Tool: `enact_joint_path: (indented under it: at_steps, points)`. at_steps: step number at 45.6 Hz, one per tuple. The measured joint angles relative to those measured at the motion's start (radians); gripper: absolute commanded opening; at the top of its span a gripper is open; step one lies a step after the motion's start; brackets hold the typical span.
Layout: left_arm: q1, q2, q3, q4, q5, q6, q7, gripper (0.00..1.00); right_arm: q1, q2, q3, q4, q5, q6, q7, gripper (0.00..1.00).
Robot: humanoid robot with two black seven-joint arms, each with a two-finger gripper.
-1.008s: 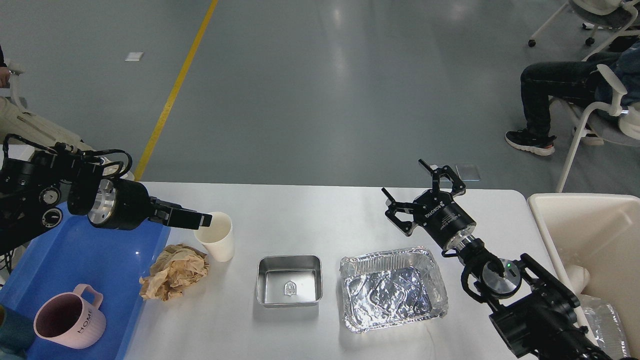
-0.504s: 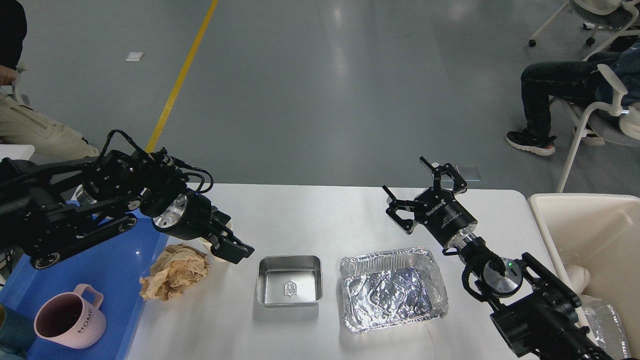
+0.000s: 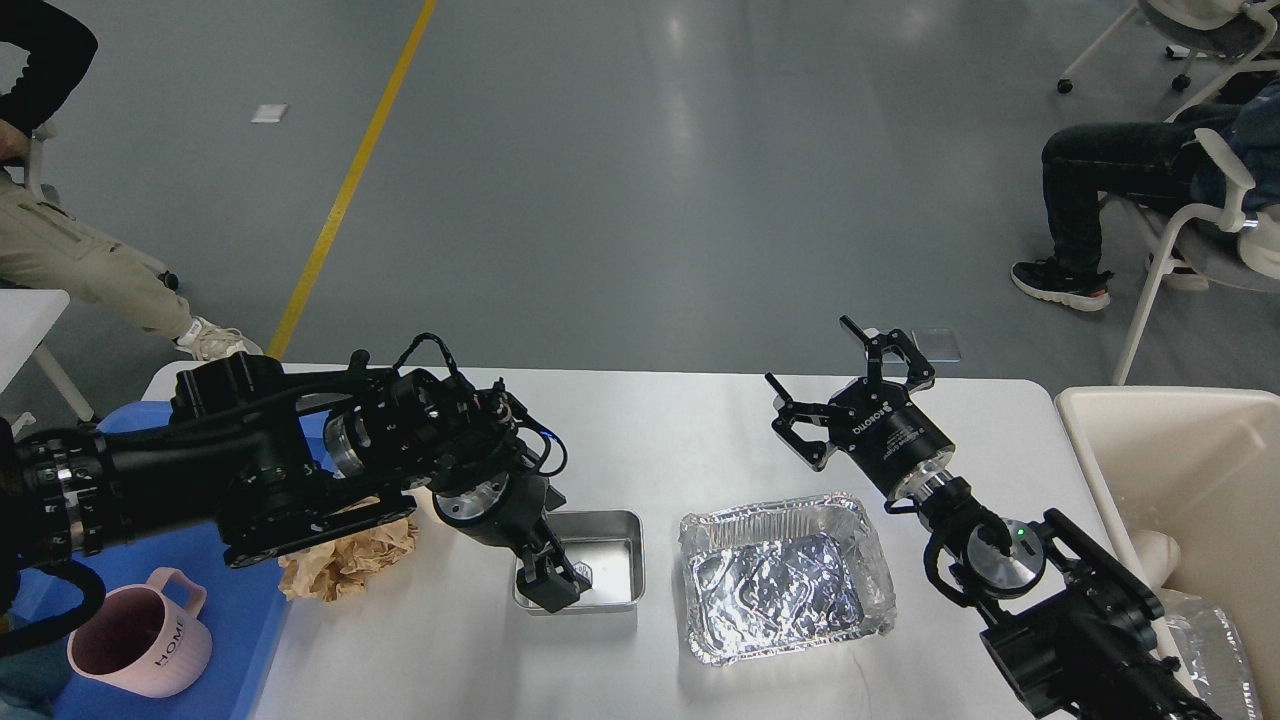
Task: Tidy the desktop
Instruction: 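Reach the left gripper to the steel box and grasp it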
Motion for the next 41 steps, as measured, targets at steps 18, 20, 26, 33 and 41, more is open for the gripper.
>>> enact_joint_path:
  at_steps: [18, 20, 26, 33, 41]
  points:
    - [-0.027, -0.104, 0.171, 0.046, 0.024, 0.001, -0.008, 0.94, -0.005, -0.001, 0.004, 0.013, 0.0, 0.0, 0.0, 1.0]
    - [-0.023, -0.117, 0.177, 0.062, 0.029, 0.005, -0.018, 0.94, -0.006, -0.001, 0.004, 0.014, 0.0, 0.0, 0.0, 1.0]
    - [-0.016, -0.151, 0.19, 0.118, 0.036, 0.028, -0.037, 0.94, -0.008, -0.003, 0.006, 0.015, 0.001, 0.001, 0.0, 1.0]
    - [-0.015, -0.186, 0.22, 0.178, 0.037, 0.06, -0.042, 0.93, -0.009, -0.003, 0.01, 0.016, 0.001, 0.003, 0.0, 1.0]
    - [-0.013, -0.225, 0.243, 0.228, 0.037, 0.09, -0.044, 0.87, -0.009, -0.003, 0.011, 0.016, 0.002, 0.003, 0.0, 1.0]
